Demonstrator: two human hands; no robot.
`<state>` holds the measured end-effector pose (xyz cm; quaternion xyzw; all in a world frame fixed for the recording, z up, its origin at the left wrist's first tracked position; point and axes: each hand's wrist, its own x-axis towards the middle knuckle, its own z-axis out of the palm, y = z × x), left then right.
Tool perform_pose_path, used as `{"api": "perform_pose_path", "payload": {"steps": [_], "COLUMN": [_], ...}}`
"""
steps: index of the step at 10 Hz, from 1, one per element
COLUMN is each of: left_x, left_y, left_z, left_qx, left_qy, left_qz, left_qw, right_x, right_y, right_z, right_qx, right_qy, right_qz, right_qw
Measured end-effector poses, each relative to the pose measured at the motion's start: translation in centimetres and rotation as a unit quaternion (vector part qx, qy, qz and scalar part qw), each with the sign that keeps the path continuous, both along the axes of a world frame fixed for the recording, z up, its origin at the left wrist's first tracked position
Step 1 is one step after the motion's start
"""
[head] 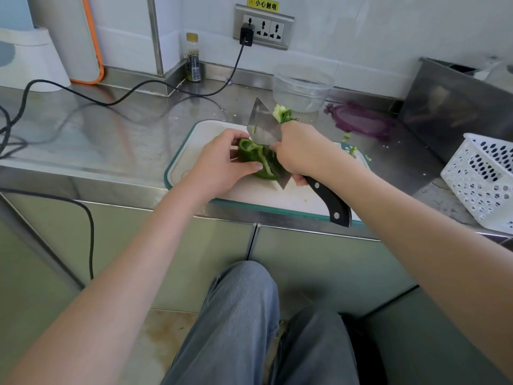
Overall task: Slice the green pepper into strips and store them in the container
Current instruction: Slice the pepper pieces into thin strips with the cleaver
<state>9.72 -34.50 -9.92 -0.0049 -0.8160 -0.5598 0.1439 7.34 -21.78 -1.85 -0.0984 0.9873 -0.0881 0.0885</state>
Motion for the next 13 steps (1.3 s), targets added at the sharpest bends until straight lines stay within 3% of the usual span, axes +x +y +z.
{"api": "perform_pose_path", "payload": {"steps": [1,4,6,9,10,11,12,13], "left_x": [0.1,0.4,0.3,0.6,0.6,0.5,0.5,0.5], "left_y": [0.0,0.2,-0.8,-0.3,-0.3,-0.4,-0.4,-0.3], "left_z": [0.0,0.3,0.2,0.1,0.0,-0.1,-0.1,0.0], "left_qx": [-0.002,0.01,0.108,0.057,0.058,0.037,0.027,0.021], "left_qy": [0.005,0.012,0.02,0.008,0.012,0.012,0.013,0.016], "left_qz": [0.0,0.023,0.052,-0.005,-0.002,0.006,0.008,0.008], "left_qw": [1.0,1.0,0.993,0.998,0.998,0.999,1.0,1.0], "right_x": [-0.3,-1.0,0.7,0.6,-0.3,-1.1,-1.6,-1.5], "right_y": [0.1,-0.7,-0.2,0.3,1.9,4.6,6.9,6.9], "right_z": [-0.7,-0.1,-0.4,0.3,-0.1,0.2,0.4,1.1], "right_qx": [-0.029,-0.022,-0.025,0.083,-0.016,0.026,-0.072,-0.067], "right_qy": [0.062,0.022,0.048,0.008,0.021,0.015,0.016,0.041], "right_qz": [0.05,0.006,0.061,0.049,0.026,-0.031,-0.066,-0.049], "right_qw": [0.996,1.0,0.997,0.995,0.999,0.999,0.995,0.996]}}
